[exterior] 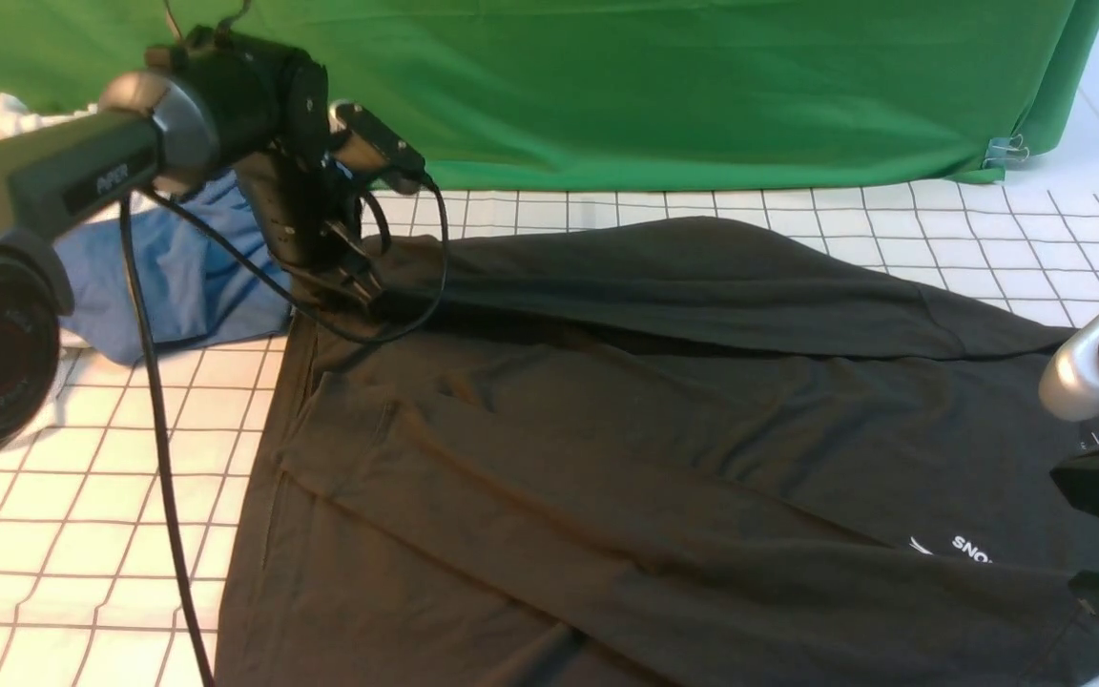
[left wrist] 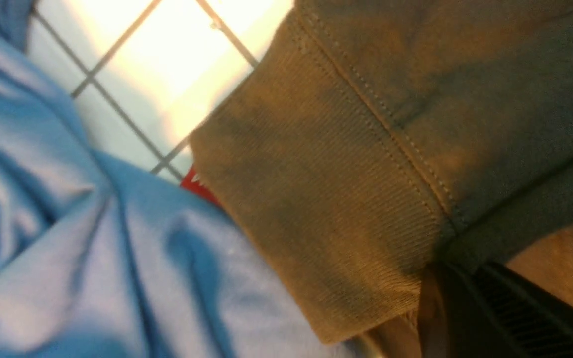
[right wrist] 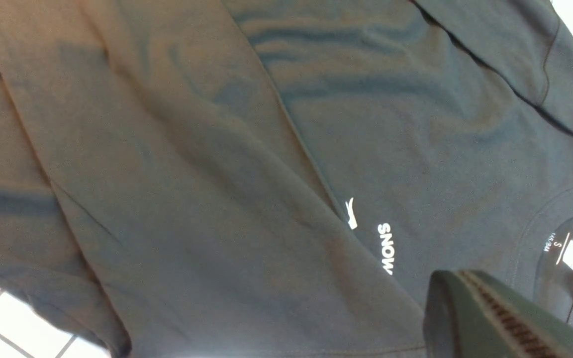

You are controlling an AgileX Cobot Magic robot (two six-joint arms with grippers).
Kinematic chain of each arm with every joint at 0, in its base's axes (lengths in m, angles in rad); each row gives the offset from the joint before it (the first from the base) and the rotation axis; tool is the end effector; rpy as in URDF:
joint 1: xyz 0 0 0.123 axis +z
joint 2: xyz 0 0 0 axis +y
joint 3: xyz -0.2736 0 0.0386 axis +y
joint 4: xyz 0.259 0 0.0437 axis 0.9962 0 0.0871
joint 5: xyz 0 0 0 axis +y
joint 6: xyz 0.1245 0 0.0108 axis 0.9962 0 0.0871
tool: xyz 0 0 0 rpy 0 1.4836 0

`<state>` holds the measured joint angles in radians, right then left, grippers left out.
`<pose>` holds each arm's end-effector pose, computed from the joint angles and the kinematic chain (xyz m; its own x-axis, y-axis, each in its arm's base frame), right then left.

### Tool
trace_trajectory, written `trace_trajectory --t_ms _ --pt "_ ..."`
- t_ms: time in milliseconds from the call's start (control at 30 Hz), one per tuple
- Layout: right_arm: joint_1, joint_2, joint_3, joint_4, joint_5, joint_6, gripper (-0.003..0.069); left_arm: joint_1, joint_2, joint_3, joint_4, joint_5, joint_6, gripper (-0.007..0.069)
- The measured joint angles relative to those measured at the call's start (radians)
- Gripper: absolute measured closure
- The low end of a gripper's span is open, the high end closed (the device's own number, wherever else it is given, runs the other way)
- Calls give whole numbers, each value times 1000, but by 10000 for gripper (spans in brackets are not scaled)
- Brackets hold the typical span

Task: Fold a long-sleeved shirt over a white checkered tablecloth.
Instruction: 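Grab the top left corner of the dark shirt with the left gripper, then fold the left side of the dark shirt inward over its body with the left gripper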

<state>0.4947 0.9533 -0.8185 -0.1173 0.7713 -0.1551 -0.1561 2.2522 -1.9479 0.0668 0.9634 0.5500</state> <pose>0.1993 0.0959 0.2862 -0.5220 -0.5501 -0.6519 -0.5638 0.7960 -0.2202 0.5049 -0.0725 0.1599 -0.6850 0.6686 -0.2892 0.6186 0.7436 0.2538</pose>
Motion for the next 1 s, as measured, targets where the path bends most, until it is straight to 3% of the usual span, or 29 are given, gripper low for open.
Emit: trace_trajectory --t_ms 333,667,1000 --pt "0 0 0 -2 -3 0 637 -27 -72 -49 -35 222 -6 650" --pt "0 0 0 -14 -7 0 636 -127 -195 -43 -29 249 -90 650" --pt "0 0 0 -38 -8 -1 624 -223 -419 235 31 248 -109 650"
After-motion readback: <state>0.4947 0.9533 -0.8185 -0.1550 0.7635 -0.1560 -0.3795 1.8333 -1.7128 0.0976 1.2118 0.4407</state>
